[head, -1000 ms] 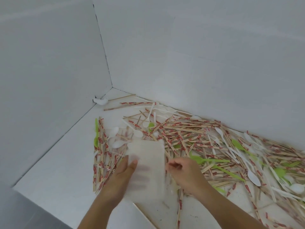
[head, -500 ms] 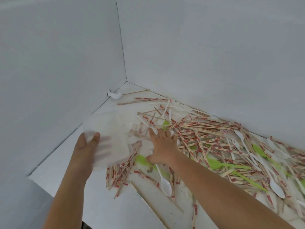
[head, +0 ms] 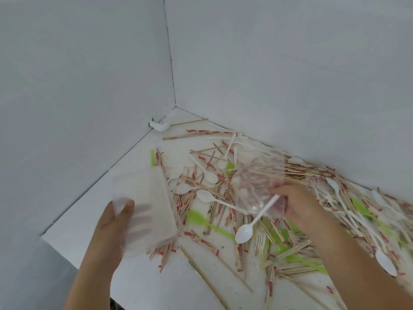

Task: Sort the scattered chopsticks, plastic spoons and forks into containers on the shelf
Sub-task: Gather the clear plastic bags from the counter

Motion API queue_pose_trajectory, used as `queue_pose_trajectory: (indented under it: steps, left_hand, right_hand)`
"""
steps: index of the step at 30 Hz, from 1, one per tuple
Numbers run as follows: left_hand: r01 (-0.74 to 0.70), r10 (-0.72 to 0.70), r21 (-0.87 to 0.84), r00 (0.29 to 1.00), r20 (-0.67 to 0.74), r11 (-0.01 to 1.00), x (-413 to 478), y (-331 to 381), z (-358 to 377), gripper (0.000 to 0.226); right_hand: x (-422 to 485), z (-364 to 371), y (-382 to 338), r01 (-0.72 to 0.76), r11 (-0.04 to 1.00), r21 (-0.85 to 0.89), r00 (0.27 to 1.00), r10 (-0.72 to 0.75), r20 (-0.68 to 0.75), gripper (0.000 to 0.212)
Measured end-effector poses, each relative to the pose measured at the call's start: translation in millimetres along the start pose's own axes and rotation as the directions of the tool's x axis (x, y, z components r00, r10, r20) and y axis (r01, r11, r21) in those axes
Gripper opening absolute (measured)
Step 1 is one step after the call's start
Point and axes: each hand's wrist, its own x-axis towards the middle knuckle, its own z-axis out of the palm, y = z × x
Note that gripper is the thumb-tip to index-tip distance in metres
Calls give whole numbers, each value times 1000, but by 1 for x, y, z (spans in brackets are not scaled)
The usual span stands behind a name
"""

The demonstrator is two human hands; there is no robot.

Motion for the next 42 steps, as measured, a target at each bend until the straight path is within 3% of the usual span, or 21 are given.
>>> queue_pose_trajectory:
  steps: [3,5,8,10,13,15,16,18,21,23,25,26,27,29,31,32,34,36,38,40,42]
  left_hand:
    - [29,-28,15,999,-15,999,-5,-8,0,29]
    - [37,-37,27,999,-24,999,-5,-8,3,28]
    - [52,-52,28,999,12,998,-5,-2,7,23]
    - [67,-69,50,996,47,996,-6,1,14,24]
    - [118,-130,84,979,159,989,-15,4,39,33]
    - [126,-147,108,967,208,986,-23,1,61,30]
    - [141,-165,127,964,209,982,-24,-3,70,36]
    - [142,-170,144,965,199,979,-24,-15,82,62]
    - [117,-153,154,958,243,981,-33,-18,100,51]
    - [161,-199,145,928,314,976,-36,-21,103,50]
    - [174,-226,171,904,364,970,-34,-26,101,70]
    - [157,-218,193,908,357,969,-32,-28,100,78]
    - [133,-203,218,919,338,967,-29,-30,100,82]
    - [62,-151,264,932,331,962,-25,-33,102,79]
    - [-16,-88,274,928,362,961,-21,-31,105,73]
    - [-53,-60,269,918,393,962,-21,-30,109,71]
    - [-141,-3,269,882,471,953,-23,-28,121,63]
    - [-196,24,266,843,537,944,-24,-26,130,65]
    - [-206,22,275,834,551,939,-21,-24,137,63]
    - [-216,15,295,829,560,931,-14,-21,138,62]
    - [-189,0,294,842,539,937,-8,-19,143,67]
  right_hand:
    - [-5,-2,-1,-135,973,186,991,135,13,23]
    - [-1,0,0,-124,956,267,991,131,-10,24]
    - [-5,5,1,154,947,282,986,-129,-103,17]
    - [-24,15,-2,437,899,27,896,-433,-97,25]
    - [-45,37,4,802,578,-154,597,-763,248,40]
    - [-39,53,31,922,213,-323,357,-791,497,49]
    - [-32,57,48,921,54,-387,297,-740,604,53]
    - [-26,61,75,892,-69,-447,306,-635,710,60]
    - [-26,56,102,861,-81,-502,374,-568,733,75]
    - [-24,51,105,837,-216,-503,366,-464,807,84]
    - [-22,43,100,813,-329,-480,353,-377,856,77]
    - [-22,40,95,835,-286,-471,358,-368,858,72]
    - [-24,38,90,864,-140,-484,405,-378,833,72]
    - [-30,39,82,802,370,-469,597,-453,662,73]
    - [-41,49,68,521,828,-208,811,-405,421,75]
    - [-44,55,63,349,936,-47,883,-311,352,78]
    - [-46,61,57,158,978,137,923,-196,332,73]
    - [-51,57,52,191,973,129,926,-222,307,62]
    - [-54,43,46,283,959,14,893,-269,362,60]
    - [-48,20,39,327,929,-172,844,-205,496,60]
    - [-26,-7,29,402,844,-355,860,-216,462,53]
